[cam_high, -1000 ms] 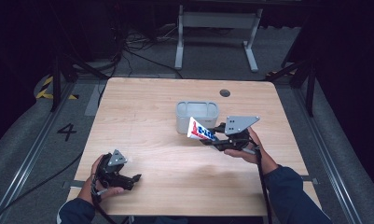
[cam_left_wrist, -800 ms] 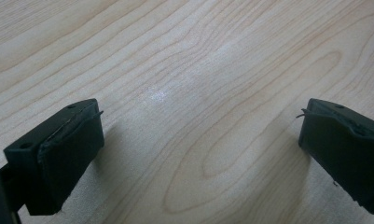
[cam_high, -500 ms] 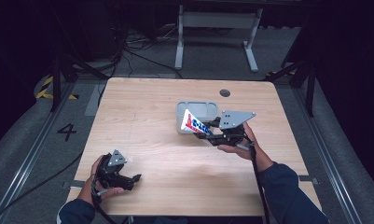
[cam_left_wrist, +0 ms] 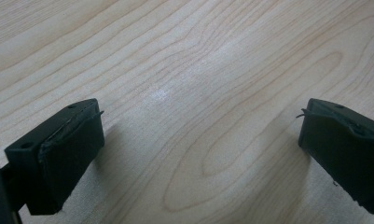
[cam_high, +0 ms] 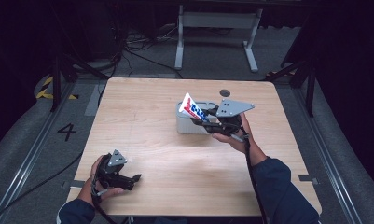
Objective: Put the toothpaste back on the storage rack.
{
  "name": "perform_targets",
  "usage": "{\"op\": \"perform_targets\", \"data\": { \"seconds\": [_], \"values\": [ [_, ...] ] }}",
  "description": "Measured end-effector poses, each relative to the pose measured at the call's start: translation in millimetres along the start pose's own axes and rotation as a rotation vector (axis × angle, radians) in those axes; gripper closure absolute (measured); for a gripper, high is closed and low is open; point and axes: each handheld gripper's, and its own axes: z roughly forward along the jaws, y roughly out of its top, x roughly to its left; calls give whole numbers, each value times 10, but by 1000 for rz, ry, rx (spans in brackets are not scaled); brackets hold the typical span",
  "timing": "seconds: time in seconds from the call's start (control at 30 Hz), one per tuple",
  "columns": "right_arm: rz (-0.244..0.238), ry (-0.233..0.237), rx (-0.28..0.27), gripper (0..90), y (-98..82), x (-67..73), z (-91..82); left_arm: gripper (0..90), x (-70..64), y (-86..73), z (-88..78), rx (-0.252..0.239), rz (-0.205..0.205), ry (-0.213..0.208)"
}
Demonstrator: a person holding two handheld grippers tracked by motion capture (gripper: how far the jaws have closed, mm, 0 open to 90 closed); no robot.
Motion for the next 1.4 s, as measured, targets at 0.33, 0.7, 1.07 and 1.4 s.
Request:
{"op": "perform_targets", "data": {
  "seconds": [0.33,0.7,1.07,1.4],
  "values": [
    [25,-61,-6,642,60,-101,87,5,0,1,-2,1,1,2],
    [51,-104,-9,646,114,-217,228,5,-2,0,-1,-1,-2,3],
    [81,-144,3,648,132,-279,391,5,-2,-1,1,-3,-2,3],
    [109,-187,24,648,79,-368,457,5,-2,-1,1,-3,-2,3]
  ]
}}
